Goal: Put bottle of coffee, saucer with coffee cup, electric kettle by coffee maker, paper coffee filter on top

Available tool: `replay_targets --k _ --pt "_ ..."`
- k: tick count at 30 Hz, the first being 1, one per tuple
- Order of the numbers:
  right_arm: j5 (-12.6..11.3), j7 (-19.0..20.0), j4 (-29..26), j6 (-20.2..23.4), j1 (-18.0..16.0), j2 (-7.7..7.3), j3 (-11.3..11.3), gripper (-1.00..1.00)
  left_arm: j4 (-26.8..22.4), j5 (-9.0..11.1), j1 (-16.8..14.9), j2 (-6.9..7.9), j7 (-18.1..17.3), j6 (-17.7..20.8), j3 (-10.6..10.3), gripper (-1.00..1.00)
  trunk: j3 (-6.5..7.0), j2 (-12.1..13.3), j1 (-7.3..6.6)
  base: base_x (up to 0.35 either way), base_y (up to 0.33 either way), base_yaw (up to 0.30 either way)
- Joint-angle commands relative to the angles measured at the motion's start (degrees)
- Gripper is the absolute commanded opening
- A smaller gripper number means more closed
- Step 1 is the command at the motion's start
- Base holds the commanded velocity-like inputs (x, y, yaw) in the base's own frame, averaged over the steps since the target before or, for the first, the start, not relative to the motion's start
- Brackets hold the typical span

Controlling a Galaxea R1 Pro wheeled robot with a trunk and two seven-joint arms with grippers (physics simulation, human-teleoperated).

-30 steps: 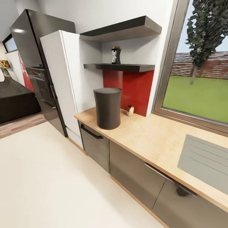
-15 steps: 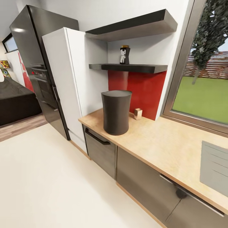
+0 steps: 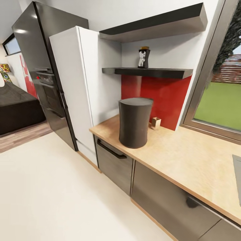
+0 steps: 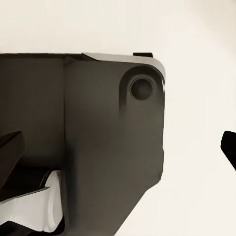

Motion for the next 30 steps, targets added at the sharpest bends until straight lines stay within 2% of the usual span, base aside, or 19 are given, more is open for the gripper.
replay_targets --k 1,12,30 --pt "0.05 -0.01 0.0 -0.16 -0.02 0.0 0.0 1.0 -0.11 -0.51 -0.02 -0.04 -0.26 0.32 0.21 -1.0 -0.12 -0.11 0.05 0.158 0.303 0.0" --pt "0.05 0.16 0.0 -0.16 -0.02 0.0 0.0 1.0 0.62 -0.51 -0.02 -0.07 -0.26 0.32 0.28 -1.0 -0.12 -0.11 0.05 0.154 0.305 -0.027" --pt "0.05 0.34 0.0 -0.16 -0.02 0.0 0.0 1.0 0.77 -0.51 -0.02 -0.07 -0.26 0.18 0.3 -1.0 -0.12 -0.11 0.05 0.158 0.304 -0.249"
